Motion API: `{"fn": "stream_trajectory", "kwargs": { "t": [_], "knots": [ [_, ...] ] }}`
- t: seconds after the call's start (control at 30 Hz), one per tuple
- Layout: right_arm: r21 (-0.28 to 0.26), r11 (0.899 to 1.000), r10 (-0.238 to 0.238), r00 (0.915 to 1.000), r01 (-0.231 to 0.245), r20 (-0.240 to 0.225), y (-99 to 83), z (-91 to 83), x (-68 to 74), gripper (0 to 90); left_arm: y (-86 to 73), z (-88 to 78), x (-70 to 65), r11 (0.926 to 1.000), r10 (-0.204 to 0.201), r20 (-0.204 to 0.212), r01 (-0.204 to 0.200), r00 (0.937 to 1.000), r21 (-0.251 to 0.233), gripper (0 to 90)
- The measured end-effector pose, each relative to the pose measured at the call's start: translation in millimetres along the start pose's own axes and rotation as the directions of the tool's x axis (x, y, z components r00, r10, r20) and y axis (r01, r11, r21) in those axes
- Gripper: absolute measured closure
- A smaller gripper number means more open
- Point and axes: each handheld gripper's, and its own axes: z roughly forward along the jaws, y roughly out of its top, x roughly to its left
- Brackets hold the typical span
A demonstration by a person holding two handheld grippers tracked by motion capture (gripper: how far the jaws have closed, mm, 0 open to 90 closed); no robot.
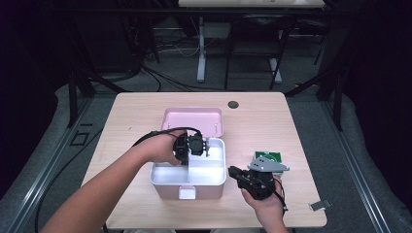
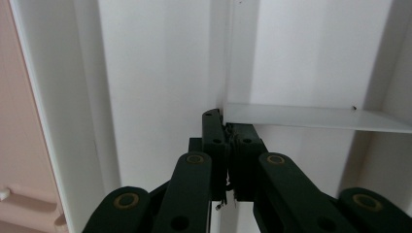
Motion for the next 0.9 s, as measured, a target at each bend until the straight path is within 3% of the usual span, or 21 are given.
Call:
{"fn": "stream_trajectory", "kwargs": {
  "t": [0.43, 0.57, 0.9],
  "knots": [
    [-0.003, 1.000, 0.019, 0.9998, -0.019, 0.004, -2.9, -0.3, -2.3, 84.0, 0.6, 0.5, 1.2, 1.0000, 0.004, 0.005, -0.005, 1.0000, 0.008, 87.6],
    [0.002, 1.000, 0.020, 0.9998, -0.020, 0.002, -3.9, 1.2, -3.6, 83.8, -0.4, 0.1, 3.0, 1.0000, -0.002, 0.030, 0.002, 0.9995, 0.004, 88.1],
    [-0.009, 0.999, 0.034, 0.9994, -0.034, 0.004, -5.9, 1.8, -5.6, 83.8, -3.0, -4.3, 1.9, 0.9999, 0.002, 0.020, -0.001, 0.9998, -0.016, 88.9]
  ]
}}
